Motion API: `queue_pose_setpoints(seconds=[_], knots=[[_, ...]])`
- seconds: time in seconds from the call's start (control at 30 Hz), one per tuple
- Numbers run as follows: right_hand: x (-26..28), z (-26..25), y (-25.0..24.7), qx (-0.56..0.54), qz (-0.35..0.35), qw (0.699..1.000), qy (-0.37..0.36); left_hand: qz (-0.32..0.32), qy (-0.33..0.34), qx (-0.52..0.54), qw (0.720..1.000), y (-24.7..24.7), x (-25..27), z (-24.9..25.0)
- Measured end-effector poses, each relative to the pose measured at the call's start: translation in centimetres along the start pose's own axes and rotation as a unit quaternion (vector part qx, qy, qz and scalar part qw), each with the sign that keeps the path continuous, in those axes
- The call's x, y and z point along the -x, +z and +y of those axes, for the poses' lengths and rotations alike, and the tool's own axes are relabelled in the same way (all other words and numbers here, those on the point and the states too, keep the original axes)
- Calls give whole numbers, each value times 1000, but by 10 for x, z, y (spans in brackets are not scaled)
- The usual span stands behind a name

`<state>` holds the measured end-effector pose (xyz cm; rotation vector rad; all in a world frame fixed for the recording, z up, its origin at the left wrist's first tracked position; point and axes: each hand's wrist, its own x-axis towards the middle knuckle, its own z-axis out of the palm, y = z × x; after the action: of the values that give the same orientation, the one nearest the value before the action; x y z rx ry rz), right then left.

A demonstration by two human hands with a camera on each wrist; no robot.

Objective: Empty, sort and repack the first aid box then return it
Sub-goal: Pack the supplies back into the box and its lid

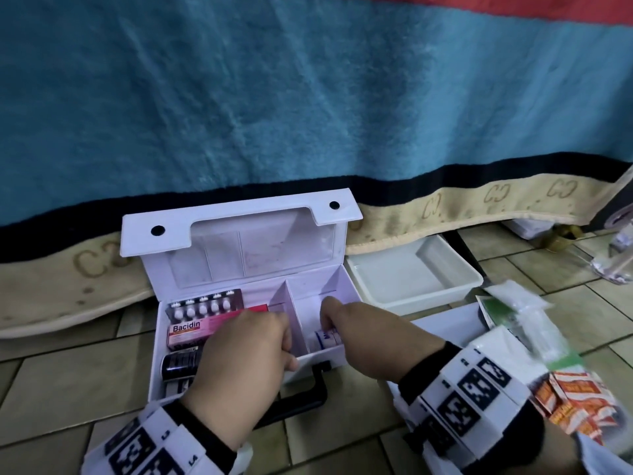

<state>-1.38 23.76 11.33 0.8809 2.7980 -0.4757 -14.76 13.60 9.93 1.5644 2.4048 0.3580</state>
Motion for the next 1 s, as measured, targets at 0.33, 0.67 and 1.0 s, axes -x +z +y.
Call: queue_pose_setpoints(seconds=[0.33,0.67,1.0], knots=[[2,-2,8,62,29,997,-41,-4,44,-101,994,0,10,13],[80,123,-16,52,162,934,315,-11,53,-158,986,-1,7,15],[88,149,26,111,19,927,358,-4,35,-164,986,-1,9,17]])
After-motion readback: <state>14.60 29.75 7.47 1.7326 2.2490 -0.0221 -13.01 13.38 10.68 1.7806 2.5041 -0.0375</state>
